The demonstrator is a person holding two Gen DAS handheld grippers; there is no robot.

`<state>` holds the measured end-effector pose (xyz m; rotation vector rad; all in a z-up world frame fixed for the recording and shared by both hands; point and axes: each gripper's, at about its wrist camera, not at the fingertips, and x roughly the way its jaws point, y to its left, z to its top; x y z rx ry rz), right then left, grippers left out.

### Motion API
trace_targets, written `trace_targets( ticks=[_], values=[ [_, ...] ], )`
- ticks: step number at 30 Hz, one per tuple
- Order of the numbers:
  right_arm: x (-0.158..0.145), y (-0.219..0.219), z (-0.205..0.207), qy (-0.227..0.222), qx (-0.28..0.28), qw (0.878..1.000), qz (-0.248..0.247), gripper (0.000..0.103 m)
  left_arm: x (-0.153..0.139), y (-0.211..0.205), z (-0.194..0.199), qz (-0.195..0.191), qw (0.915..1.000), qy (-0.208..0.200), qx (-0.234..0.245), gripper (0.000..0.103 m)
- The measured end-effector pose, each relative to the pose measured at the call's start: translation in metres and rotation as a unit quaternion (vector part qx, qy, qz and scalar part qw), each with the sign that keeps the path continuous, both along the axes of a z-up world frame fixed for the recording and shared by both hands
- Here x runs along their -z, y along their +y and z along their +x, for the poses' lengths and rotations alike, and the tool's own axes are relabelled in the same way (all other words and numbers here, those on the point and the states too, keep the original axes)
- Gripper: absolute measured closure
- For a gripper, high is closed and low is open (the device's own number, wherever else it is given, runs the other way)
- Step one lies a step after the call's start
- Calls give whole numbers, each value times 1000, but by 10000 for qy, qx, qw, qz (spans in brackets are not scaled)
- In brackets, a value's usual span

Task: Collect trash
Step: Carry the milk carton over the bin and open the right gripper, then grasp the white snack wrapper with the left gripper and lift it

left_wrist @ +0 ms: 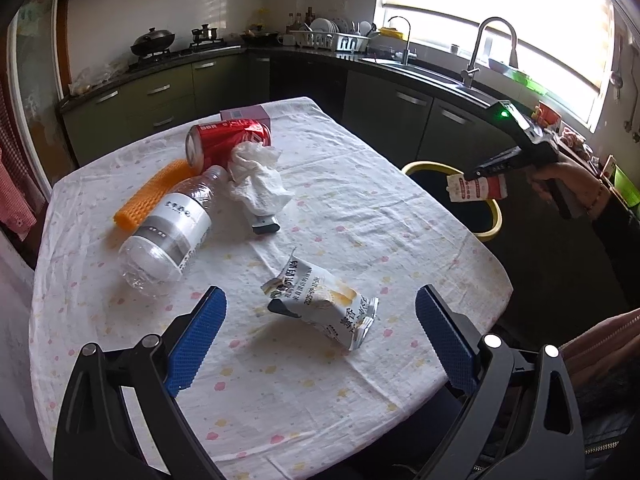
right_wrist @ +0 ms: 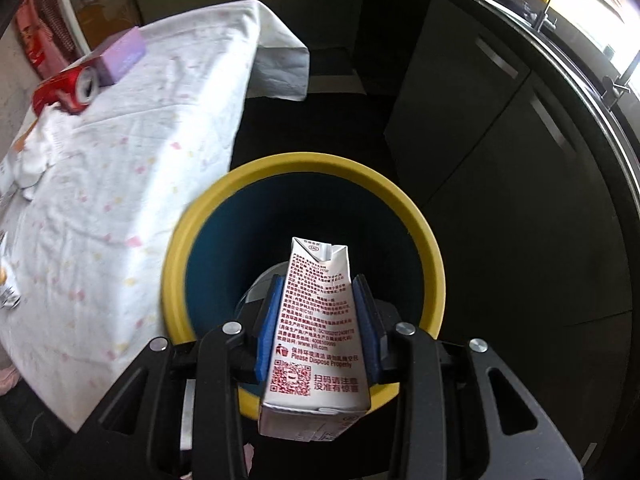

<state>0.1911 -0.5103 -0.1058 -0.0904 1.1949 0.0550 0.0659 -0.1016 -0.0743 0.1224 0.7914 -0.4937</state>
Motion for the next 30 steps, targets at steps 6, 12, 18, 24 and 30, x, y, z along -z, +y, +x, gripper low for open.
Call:
trace_targets(
  ticks=[6, 12, 18, 24, 30],
  values=[
    [3, -10, 15, -186, 197, 9994, -201, 61, 6, -6, 3, 29, 9999, 93, 37, 9],
    [-10, 1, 0, -379, 292, 9988, -41, 60, 15, -8, 8, -10, 9996, 260, 61, 9],
    [-25, 46, -47, -685, -79, 9966, 447, 52, 31, -10, 18, -159, 9976, 668, -17, 9],
    [-27, 82, -78, -769, -434, 9936, 711, 51, 48, -15, 35, -224, 9921, 1175, -376, 9],
    [-29, 94, -90, -872, -642, 9912, 767, 48, 62, -25, 44, -221, 9857, 1527, -681, 9]
  ],
)
